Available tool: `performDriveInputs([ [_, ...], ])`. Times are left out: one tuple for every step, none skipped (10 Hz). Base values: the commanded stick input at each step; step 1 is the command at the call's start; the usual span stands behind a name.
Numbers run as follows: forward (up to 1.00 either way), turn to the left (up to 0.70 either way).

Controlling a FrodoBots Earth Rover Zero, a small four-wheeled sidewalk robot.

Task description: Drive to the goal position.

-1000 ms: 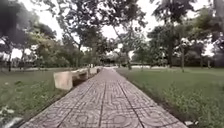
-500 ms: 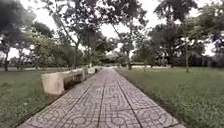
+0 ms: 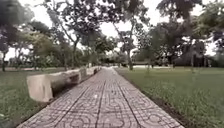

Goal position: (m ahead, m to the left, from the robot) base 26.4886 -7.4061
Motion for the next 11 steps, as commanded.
performDriveInputs([
  [1.00,0.00],
  [1.00,0.00],
  [1.00,0.00],
  [1.00,0.00],
  [1.00,0.00],
  [1.00,0.00],
  [1.00,0.00],
  [1.00,0.00],
  [1.00,0.00],
  [1.00,0.00],
  [1.00,0.00],
])
